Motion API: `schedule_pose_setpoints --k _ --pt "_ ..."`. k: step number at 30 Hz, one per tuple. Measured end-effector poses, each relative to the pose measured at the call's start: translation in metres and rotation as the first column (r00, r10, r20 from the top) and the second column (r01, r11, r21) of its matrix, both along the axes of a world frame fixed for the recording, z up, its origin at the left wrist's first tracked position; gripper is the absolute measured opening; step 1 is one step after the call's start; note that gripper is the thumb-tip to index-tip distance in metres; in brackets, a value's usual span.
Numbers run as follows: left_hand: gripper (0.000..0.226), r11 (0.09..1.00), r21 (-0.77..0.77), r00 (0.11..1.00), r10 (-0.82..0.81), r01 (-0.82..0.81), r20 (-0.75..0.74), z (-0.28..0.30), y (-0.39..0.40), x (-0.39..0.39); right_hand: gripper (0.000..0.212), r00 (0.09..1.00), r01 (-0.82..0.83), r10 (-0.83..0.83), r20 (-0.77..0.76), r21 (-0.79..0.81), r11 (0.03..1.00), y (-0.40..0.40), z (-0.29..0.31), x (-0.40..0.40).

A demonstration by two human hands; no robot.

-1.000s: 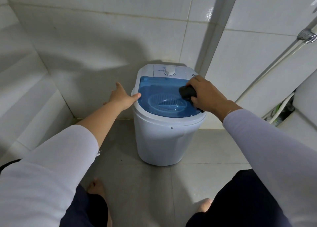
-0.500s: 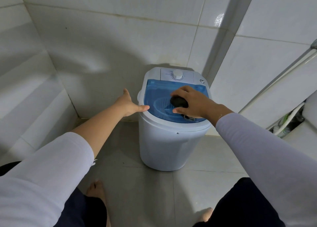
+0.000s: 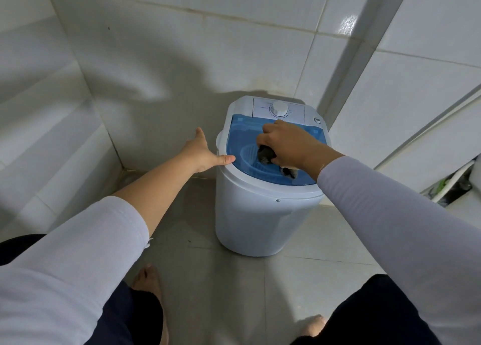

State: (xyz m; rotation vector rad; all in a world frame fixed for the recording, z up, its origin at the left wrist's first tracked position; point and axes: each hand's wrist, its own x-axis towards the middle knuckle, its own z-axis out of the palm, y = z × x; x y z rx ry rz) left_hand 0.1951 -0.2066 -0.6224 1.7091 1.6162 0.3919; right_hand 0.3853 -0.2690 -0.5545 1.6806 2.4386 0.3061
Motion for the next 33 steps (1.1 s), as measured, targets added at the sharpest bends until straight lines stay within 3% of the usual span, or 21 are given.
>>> schedule_pose_setpoints --k 4,12,21,33 --pt "0.126 1.000 -0.012 1.000 0.027 -0.028 -0.011 -0.003 0.002 -0.005 0.036 1.000 -0.014 0.014 0.004 -0.030 0.999 0.005 -0.005 -0.006" --pt "0.137 1.000 -0.009 0.995 0.029 -0.030 -0.098 -0.012 0.007 -0.007 0.032 0.976 0.179 -0.198 -0.095 -0.177 0.968 0.002 -0.004 0.009" --pt "0.141 0.999 -0.013 0.993 0.035 -0.036 -0.117 -0.014 0.008 -0.007 0.033 0.964 0.262 -0.264 0.007 -0.151 0.953 -0.011 0.007 0.018" --pt "0.136 1.000 -0.001 0.991 0.014 -0.014 -0.132 -0.016 0.012 -0.007 0.026 0.963 0.144 -0.124 0.241 -0.064 0.988 -0.005 -0.003 -0.007"
